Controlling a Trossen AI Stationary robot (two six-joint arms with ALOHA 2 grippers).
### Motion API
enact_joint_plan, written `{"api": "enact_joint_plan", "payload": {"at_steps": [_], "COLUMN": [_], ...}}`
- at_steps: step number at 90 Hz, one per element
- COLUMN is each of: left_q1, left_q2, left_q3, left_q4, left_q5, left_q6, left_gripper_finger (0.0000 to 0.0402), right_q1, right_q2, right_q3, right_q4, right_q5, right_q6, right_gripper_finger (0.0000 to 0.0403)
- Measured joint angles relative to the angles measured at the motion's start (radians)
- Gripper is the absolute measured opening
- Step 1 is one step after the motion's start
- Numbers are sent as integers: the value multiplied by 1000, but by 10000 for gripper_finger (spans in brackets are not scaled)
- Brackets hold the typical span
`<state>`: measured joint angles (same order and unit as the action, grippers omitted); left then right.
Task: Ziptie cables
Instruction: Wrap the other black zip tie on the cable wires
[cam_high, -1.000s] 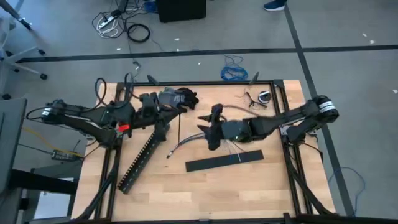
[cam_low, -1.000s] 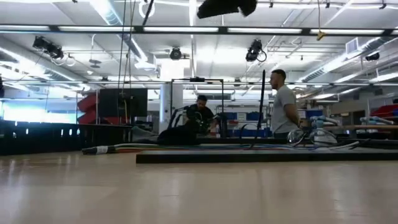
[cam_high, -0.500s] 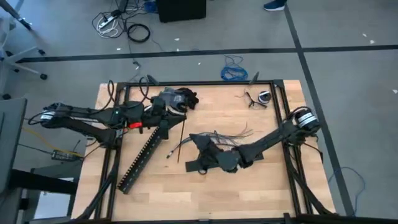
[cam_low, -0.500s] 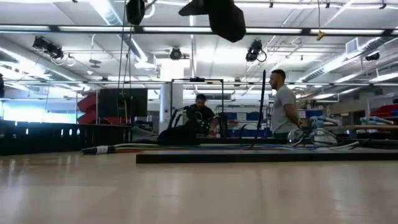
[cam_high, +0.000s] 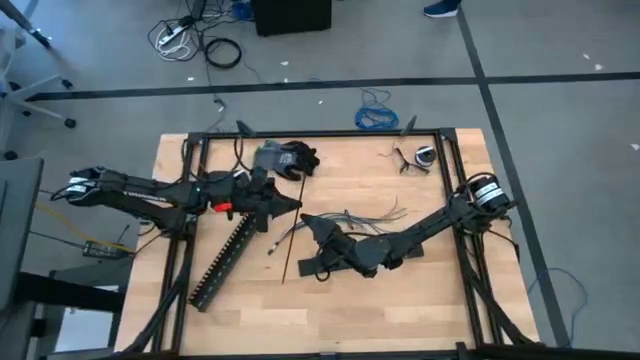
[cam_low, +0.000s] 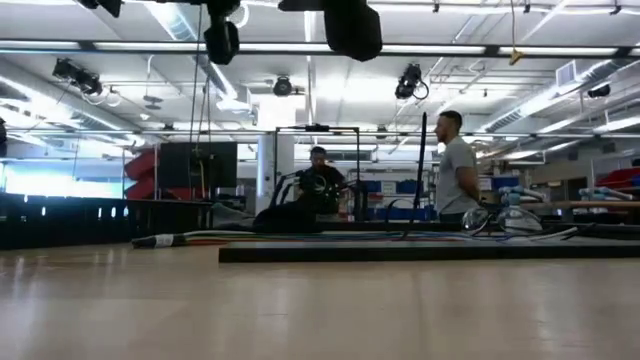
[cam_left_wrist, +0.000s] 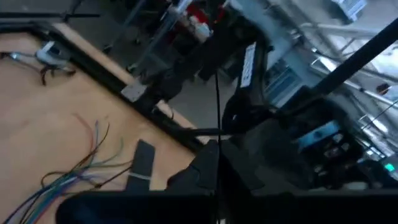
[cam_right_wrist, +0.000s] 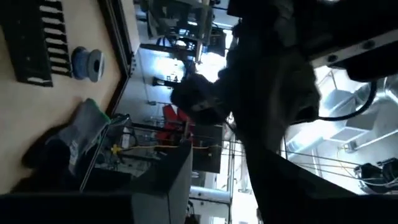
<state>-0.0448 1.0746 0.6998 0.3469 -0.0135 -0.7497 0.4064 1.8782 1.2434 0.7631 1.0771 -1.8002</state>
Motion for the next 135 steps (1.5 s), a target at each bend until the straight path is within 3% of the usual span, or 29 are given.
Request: {"api": "enact_joint_plan", "payload": {"at_steps": [47,62,88,118,135], "left_q1": [0,0,0,1,21], "left_q2": [78,78,78,78,78], "left_q3": [0,0,0,0,0], "left_q4": [119,123,121,129,129], "left_q5": [16,18,18,58,98], "left_q6": [-17,-16,12,42,45], "left_gripper_finger": [0,0,0,3,29], "right_q1": [-5,-5,-5,-5,-5], "right_q2": [0,0,0,0,0], "right_q3": [0,0,0,0,0], "right_q4": [-1,-1,2,8,8], "right_q5": [-49,-41,-25,-32,-33], "right_q6": [26,46,53,93,107], "right_gripper_finger": [134,100,6,1,1]}}
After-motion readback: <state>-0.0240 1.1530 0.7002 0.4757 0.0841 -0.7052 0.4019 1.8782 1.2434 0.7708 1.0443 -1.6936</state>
